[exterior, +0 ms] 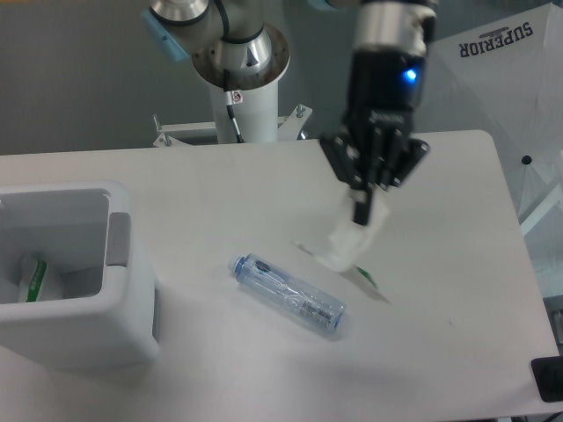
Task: Place the trash in the trash can
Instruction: 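Lift the paper wrapper and carry it over the white bin, then lower the wrapper into the bin and open the gripper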
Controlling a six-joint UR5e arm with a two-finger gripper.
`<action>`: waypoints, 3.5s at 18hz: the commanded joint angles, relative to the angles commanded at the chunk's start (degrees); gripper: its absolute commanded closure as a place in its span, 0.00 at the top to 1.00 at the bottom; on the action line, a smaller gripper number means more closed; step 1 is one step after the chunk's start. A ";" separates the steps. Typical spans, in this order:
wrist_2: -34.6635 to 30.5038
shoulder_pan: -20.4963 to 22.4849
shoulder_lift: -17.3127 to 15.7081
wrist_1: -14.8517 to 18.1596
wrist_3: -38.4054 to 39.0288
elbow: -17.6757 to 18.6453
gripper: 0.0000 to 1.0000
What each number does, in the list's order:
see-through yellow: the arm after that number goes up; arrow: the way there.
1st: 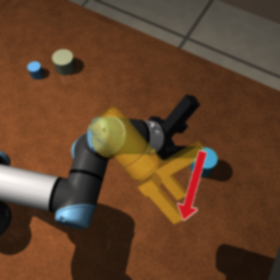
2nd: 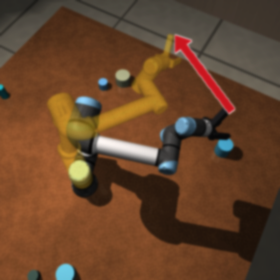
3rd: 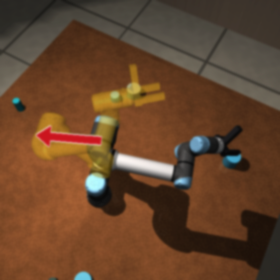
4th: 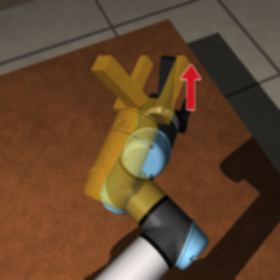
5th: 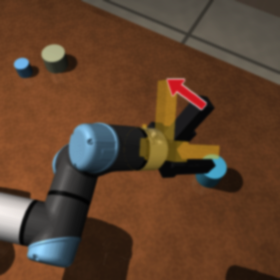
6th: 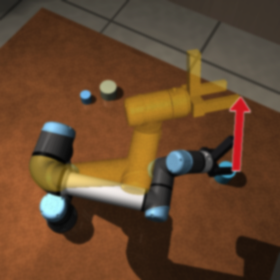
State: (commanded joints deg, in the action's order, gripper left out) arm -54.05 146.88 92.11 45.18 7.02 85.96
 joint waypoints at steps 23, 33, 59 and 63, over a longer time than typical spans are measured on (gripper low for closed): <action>0.26 -24.10 -0.36 -0.35 3.09 -2.82 0.15; 0.09 -24.18 5.09 -0.44 3.17 -2.64 0.16; -4.22 -25.06 8.52 -1.23 2.47 4.22 0.17; -5.27 -26.38 8.61 -1.14 1.07 5.01 0.19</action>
State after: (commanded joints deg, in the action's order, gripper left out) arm -59.32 120.50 100.72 44.03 8.09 90.97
